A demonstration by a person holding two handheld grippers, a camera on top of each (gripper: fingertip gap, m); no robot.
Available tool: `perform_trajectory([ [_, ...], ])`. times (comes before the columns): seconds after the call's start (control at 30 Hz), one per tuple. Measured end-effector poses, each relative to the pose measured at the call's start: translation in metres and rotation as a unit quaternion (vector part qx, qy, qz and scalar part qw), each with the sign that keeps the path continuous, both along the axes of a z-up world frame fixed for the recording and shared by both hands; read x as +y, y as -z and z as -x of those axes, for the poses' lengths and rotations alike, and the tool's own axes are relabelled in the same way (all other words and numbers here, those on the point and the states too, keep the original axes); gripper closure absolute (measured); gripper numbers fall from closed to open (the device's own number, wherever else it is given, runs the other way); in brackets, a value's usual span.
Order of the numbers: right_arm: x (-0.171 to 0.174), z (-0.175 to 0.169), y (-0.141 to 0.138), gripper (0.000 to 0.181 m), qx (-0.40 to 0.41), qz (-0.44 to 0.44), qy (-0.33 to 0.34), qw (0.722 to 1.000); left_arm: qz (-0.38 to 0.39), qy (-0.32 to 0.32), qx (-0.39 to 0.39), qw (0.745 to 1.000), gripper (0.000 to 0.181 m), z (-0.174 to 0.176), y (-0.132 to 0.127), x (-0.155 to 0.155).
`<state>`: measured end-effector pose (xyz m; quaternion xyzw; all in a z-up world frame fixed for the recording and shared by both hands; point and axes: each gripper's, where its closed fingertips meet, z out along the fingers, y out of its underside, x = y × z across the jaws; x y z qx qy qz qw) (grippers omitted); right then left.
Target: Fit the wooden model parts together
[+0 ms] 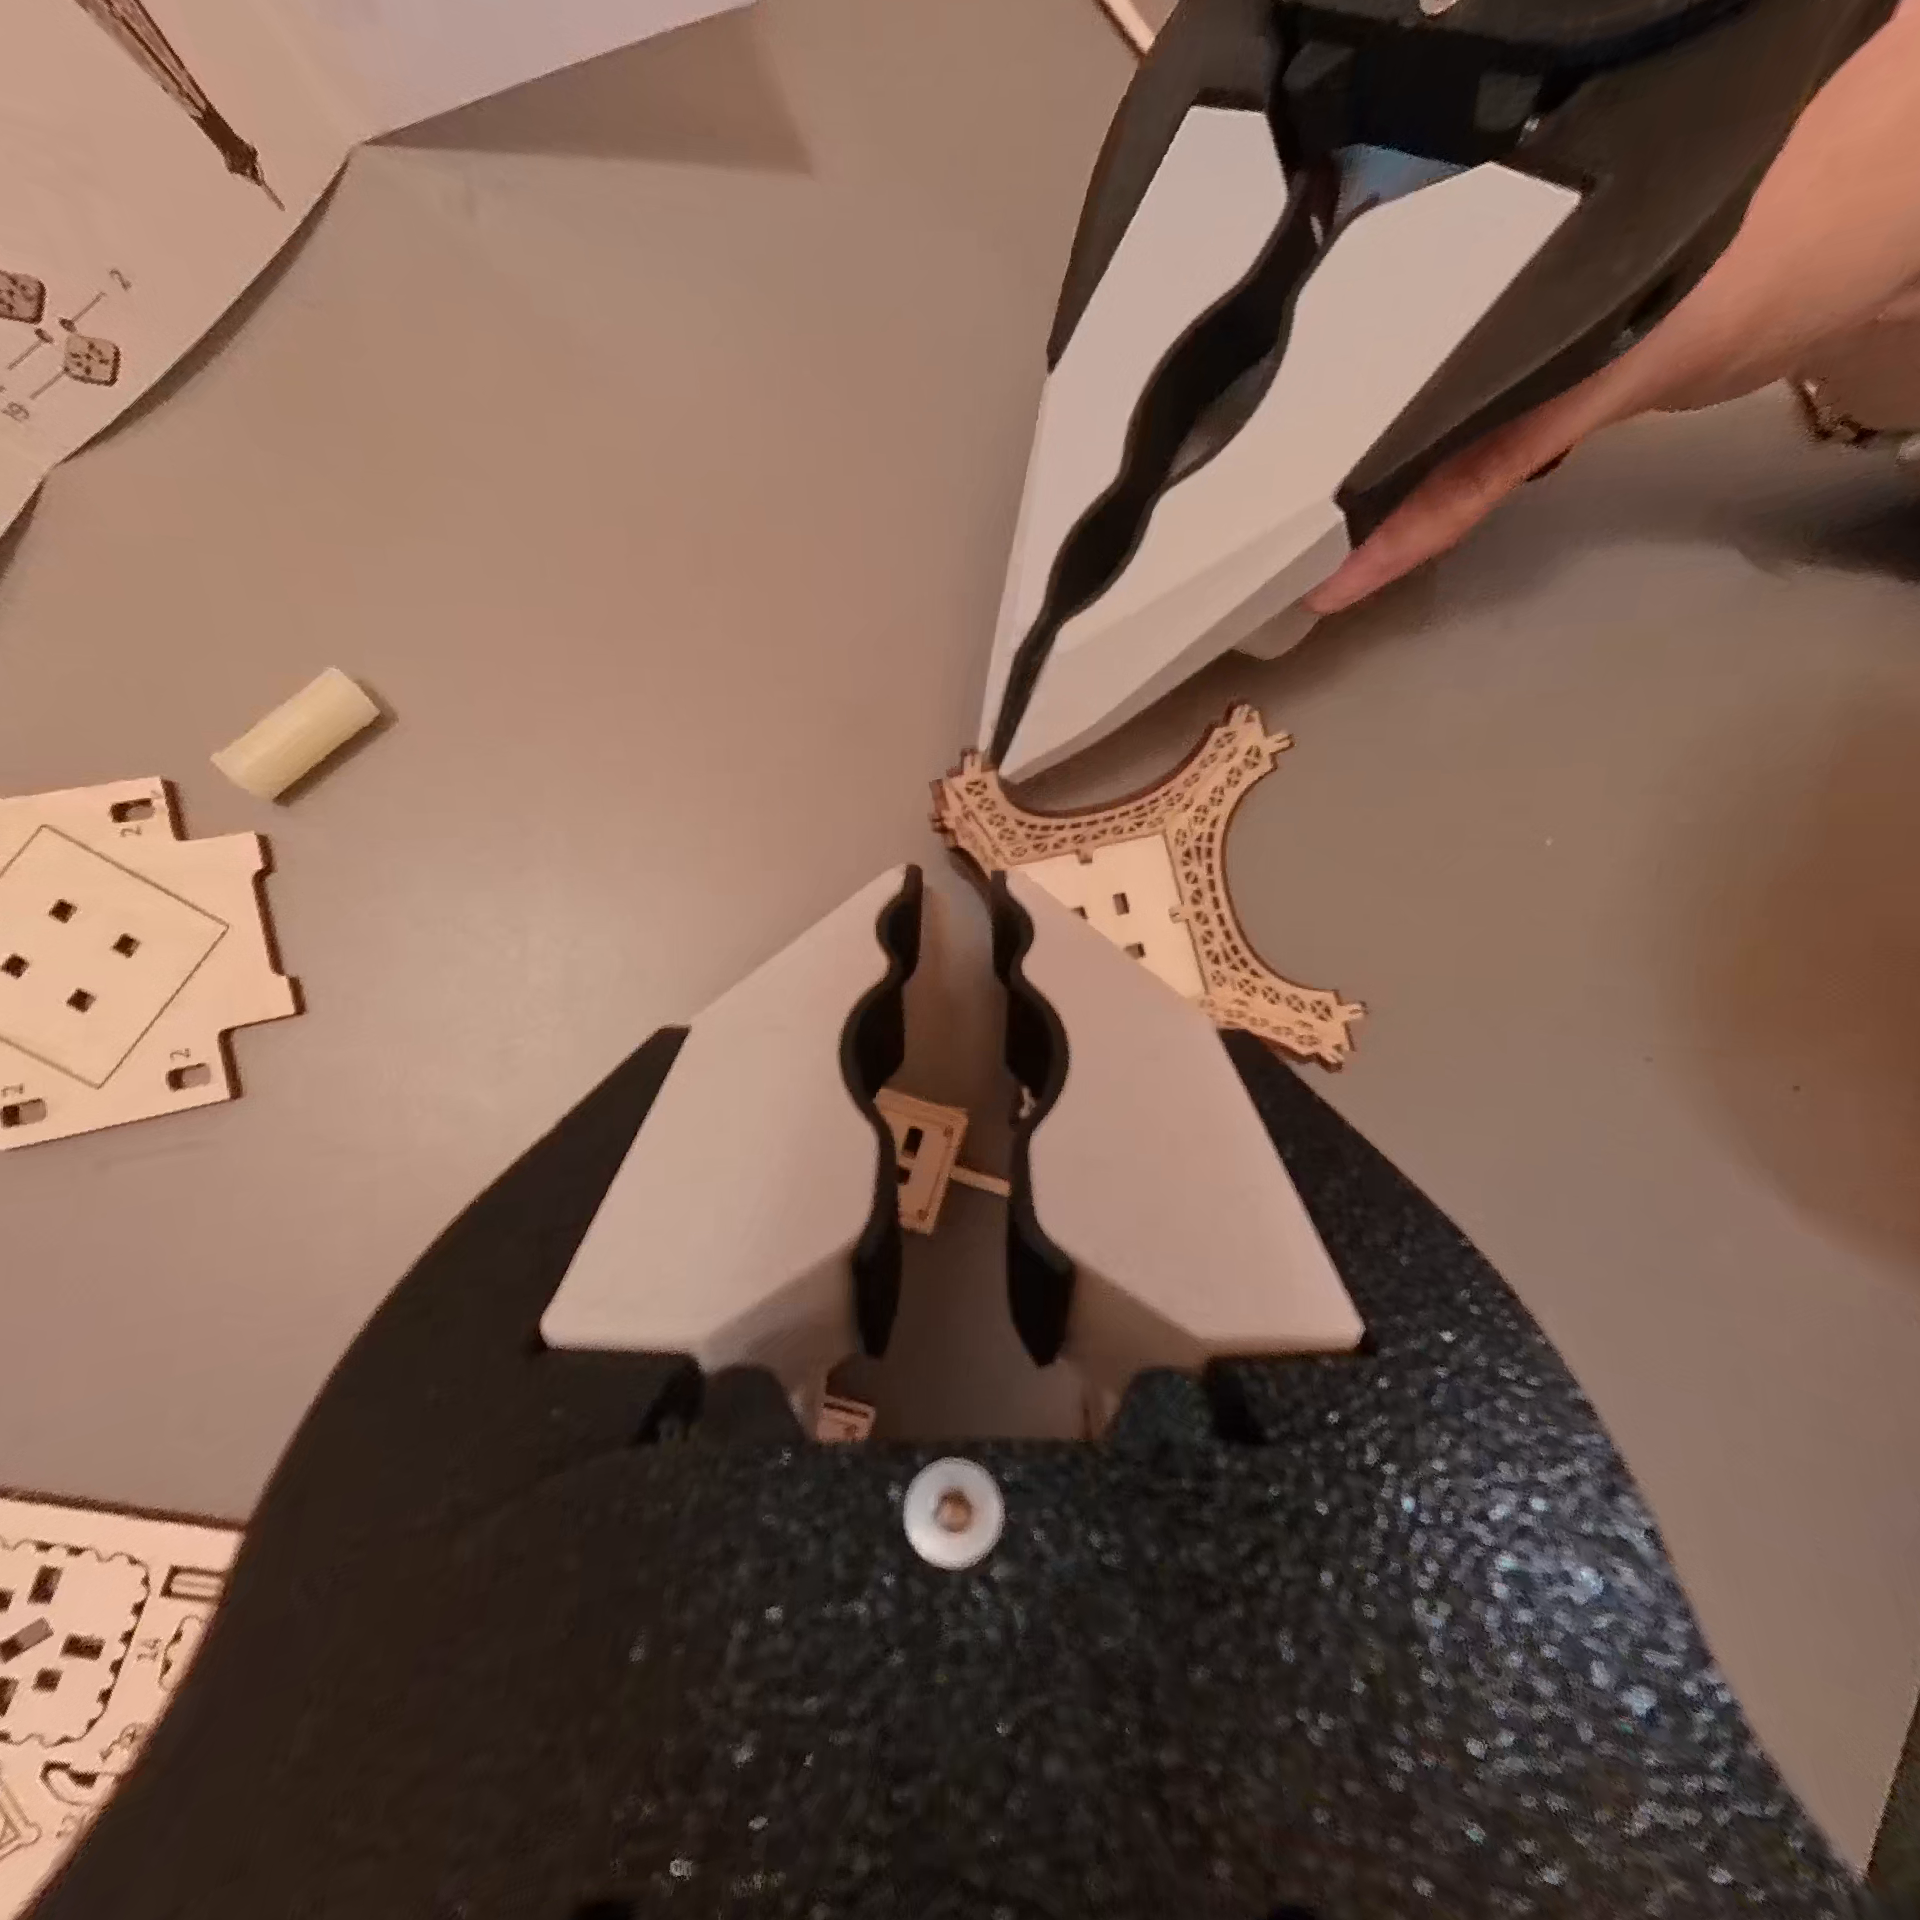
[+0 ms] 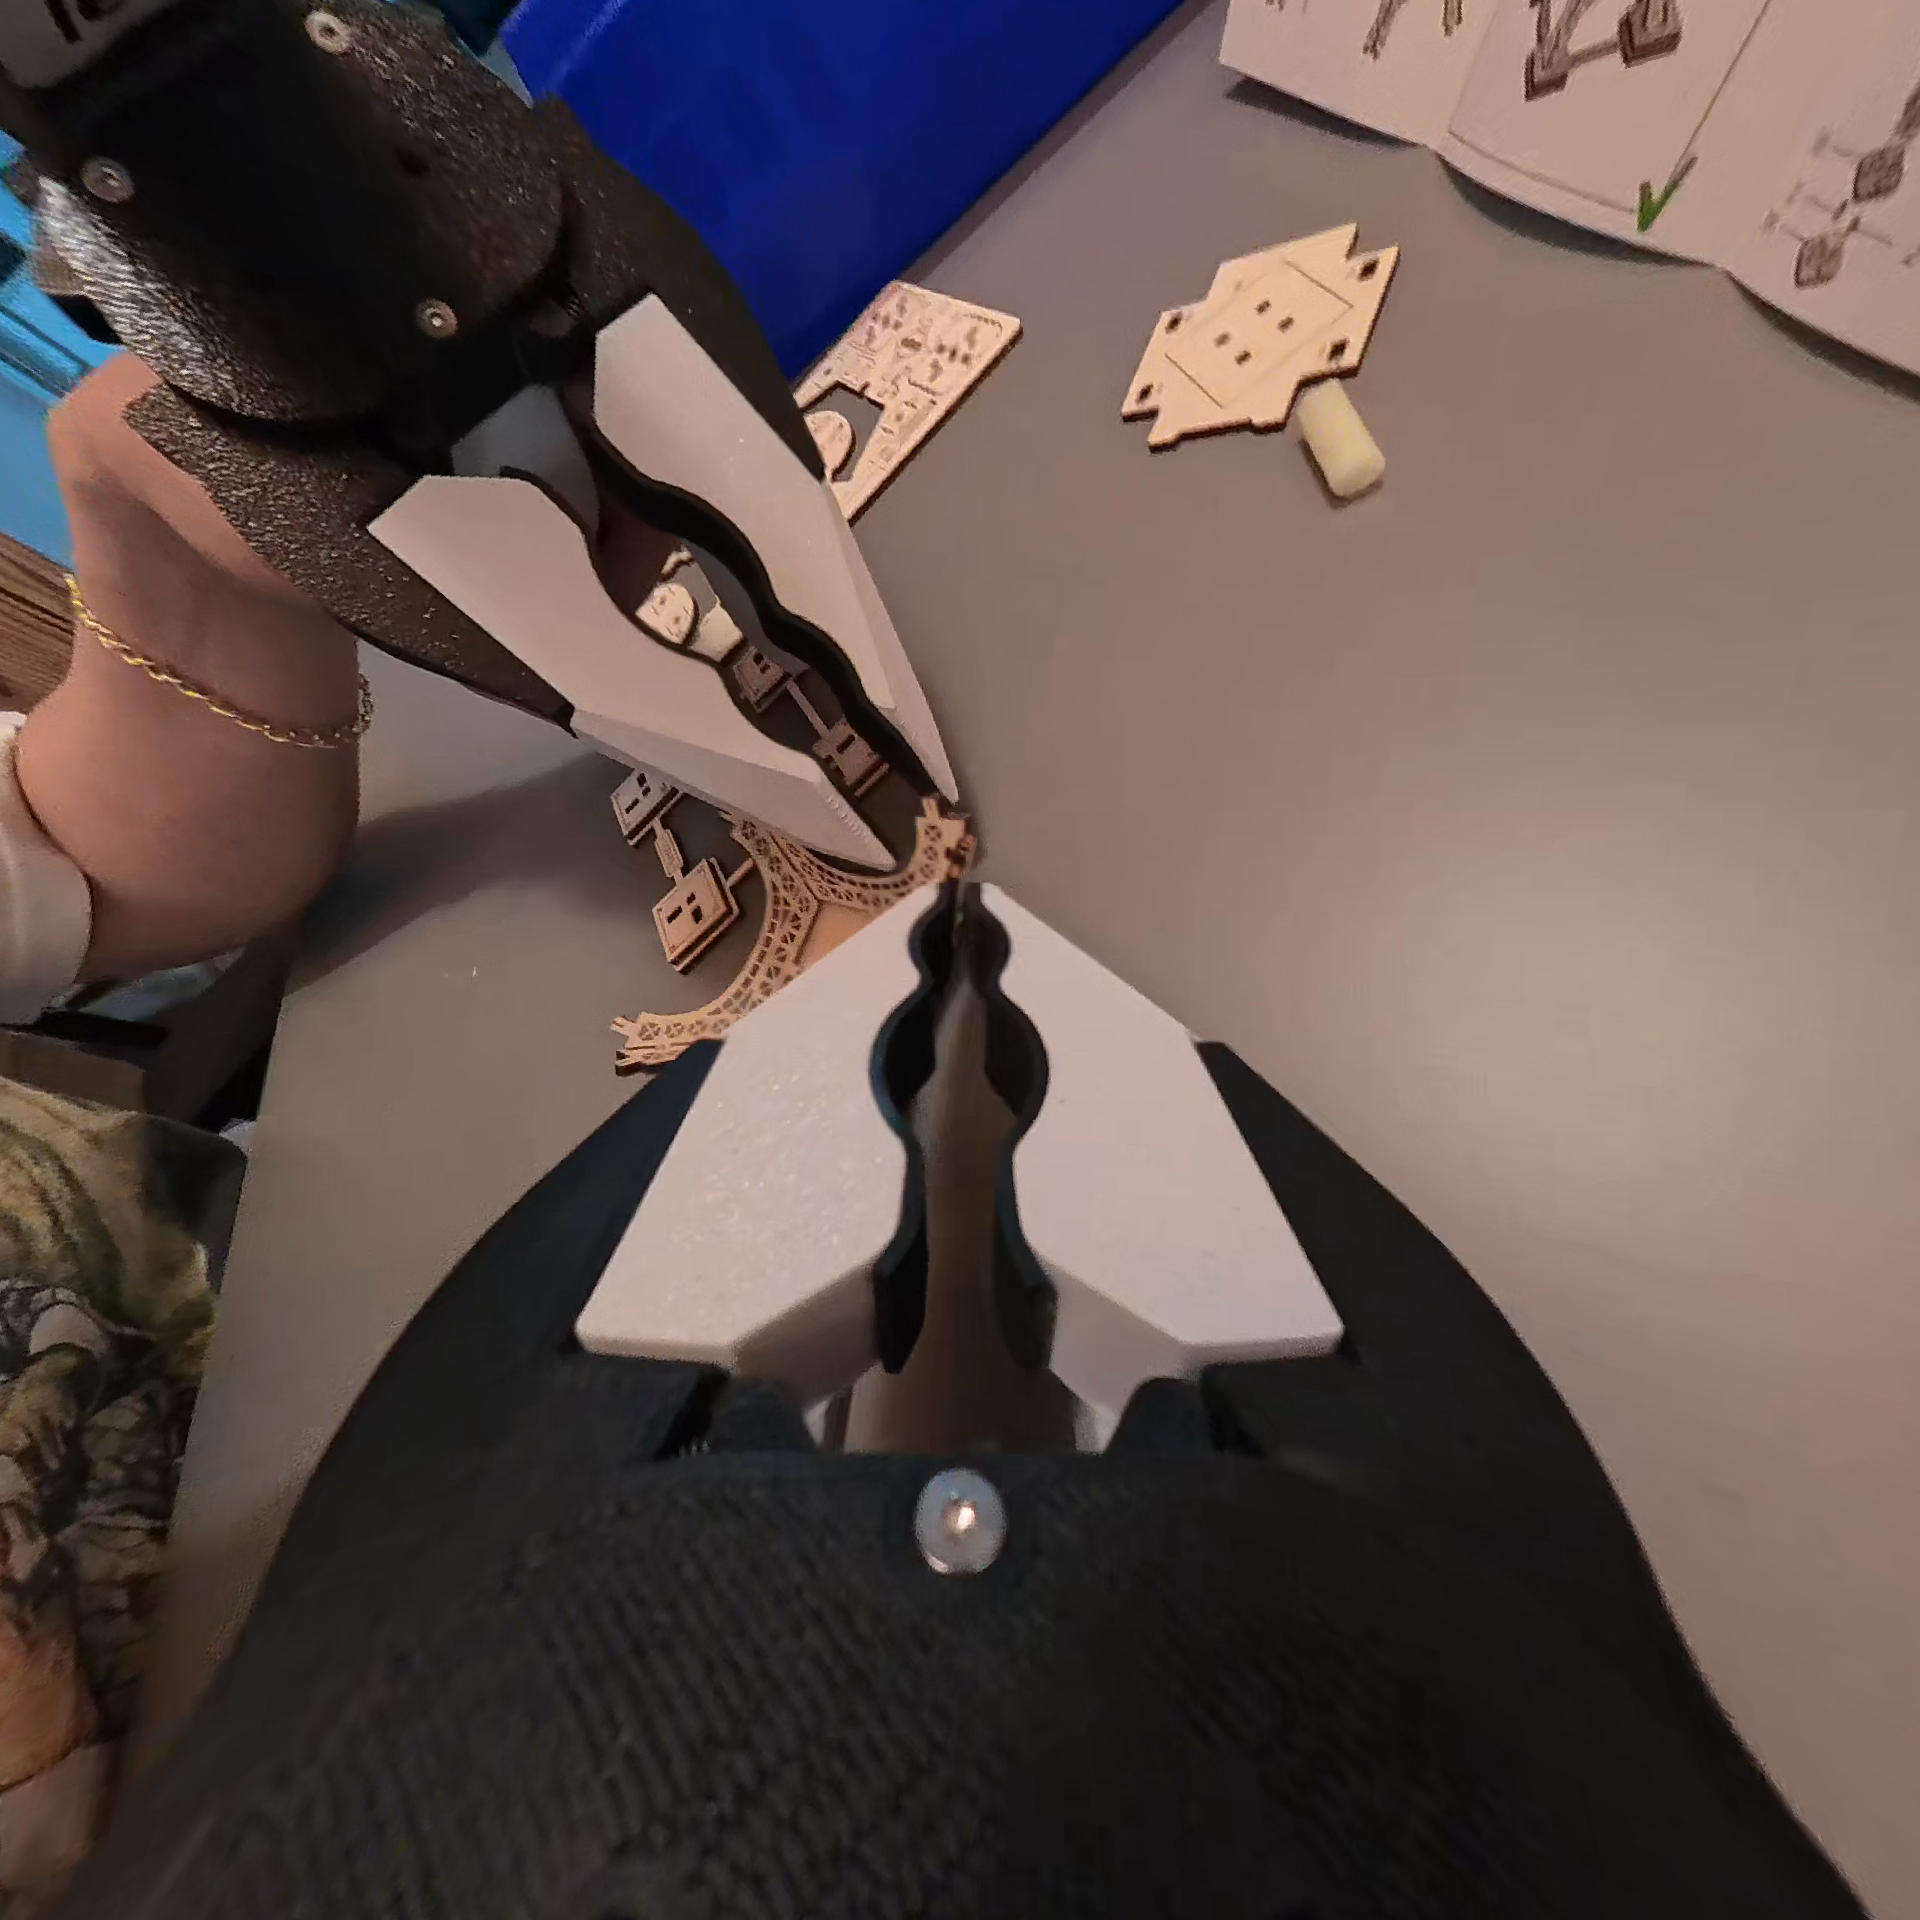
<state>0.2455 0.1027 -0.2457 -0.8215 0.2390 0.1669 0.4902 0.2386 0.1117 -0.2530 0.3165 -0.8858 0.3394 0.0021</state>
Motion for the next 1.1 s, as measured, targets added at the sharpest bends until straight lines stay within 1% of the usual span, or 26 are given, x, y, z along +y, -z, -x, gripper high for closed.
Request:
perform_trajectory([
  [0.07,0.002,-0.001,-0.005,0.181,-0.011,-0.012,0.004,1.0,0.001,0.001,0.001,1.0,0.172,0.0,0.0,-0.002],
  [0.13,0.004,0.001,-0.003,0.181,-0.008,-0.007,-0.004,1.0,-0.007,0.001,0.0,1.0,0.174,0.0,0.004,-0.003],
  [0.23,0.005,0.003,0.002,0.174,-0.004,0.008,-0.007,1.0,-0.009,-0.001,-0.005,1.0,0.174,0.0,0.006,-0.004],
  [0.3,0.007,0.003,0.002,0.173,-0.007,0.009,-0.002,1.0,-0.007,-0.002,-0.01,1.0,0.174,0.0,0.005,-0.006],
  [0.4,0.009,0.0,0.003,0.178,-0.017,0.015,0.007,1.0,-0.012,-0.002,-0.029,1.0,0.175,-0.002,0.004,-0.006],
  [0.5,0.009,0.001,-0.005,0.179,-0.055,0.002,0.006,0.998,-0.012,0.007,-0.072,0.997,0.175,-0.001,-0.005,-0.007],
  [0.6,0.01,0.003,-0.028,0.18,-0.139,-0.04,0.007,0.99,0.019,0.01,-0.138,0.99,0.178,0.0,-0.027,-0.009],
  [0.67,0.01,0.006,-0.048,0.18,-0.232,-0.069,0.006,0.97,0.044,0.015,-0.184,0.982,0.177,0.002,-0.044,-0.011],
  [0.73,0.01,0.011,-0.065,0.18,-0.331,-0.076,-0.007,0.941,0.054,0.021,-0.241,0.969,0.177,0.005,-0.06,-0.011],
  [0.8,0.009,0.018,-0.078,0.181,-0.441,-0.085,-0.022,0.893,0.047,0.036,-0.312,0.948,0.176,0.01,-0.072,-0.012],
  [0.83,0.008,0.023,-0.082,0.181,-0.483,-0.091,-0.031,0.87,0.036,0.049,-0.348,0.935,0.175,0.014,-0.075,-0.013],
  [0.93,0.004,0.042,-0.085,0.181,-0.572,-0.113,-0.052,0.811,0.004,0.088,-0.443,0.892,0.172,0.03,-0.078,-0.017],
  [0.97,0.003,0.05,-0.084,0.181,-0.596,-0.115,-0.061,0.793,-0.002,0.095,-0.463,0.881,0.164,0.035,-0.078,-0.017],
  [1.0,0.002,0.057,-0.08,0.181,-0.61,-0.112,-0.075,0.781,-0.008,0.102,-0.474,0.874,0.156,0.039,-0.076,-0.016],
  [1.07,0.0,0.071,-0.082,0.181,-0.65,-0.118,-0.079,0.746,-0.006,0.114,-0.481,0.869,0.154,0.047,-0.075,-0.015],
  [1.1,0.0,0.078,-0.082,0.181,-0.657,-0.122,-0.086,0.739,0.005,0.125,-0.481,0.868,0.152,0.052,-0.075,-0.016],
])
